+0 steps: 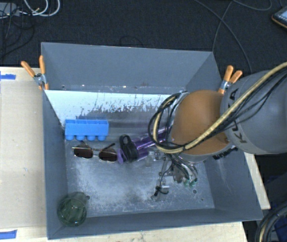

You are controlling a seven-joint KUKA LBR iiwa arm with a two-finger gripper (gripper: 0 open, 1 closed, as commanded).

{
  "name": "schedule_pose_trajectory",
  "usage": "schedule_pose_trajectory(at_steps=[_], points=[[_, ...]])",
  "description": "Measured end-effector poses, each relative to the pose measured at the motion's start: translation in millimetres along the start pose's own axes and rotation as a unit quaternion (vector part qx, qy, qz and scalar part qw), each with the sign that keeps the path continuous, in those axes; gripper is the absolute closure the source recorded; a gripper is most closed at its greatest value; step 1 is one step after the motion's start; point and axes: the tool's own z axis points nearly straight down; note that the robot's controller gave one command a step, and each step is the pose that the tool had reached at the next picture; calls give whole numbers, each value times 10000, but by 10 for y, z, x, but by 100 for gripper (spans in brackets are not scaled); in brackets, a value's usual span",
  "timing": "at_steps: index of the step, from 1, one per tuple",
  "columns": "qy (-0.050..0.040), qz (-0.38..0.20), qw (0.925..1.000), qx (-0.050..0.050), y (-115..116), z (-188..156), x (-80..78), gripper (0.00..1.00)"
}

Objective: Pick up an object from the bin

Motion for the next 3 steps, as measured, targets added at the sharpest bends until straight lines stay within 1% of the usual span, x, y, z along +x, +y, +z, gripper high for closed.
schedule_pose_trajectory(at_steps=[1, 2, 3], points=[[-40, 11, 10000, -2, -3, -41, -20, 0], [-42, -679, 9977, 0, -121, 368, -677, 0], [-50, -320, 9995, -8, -317, 163, -1114, 0]])
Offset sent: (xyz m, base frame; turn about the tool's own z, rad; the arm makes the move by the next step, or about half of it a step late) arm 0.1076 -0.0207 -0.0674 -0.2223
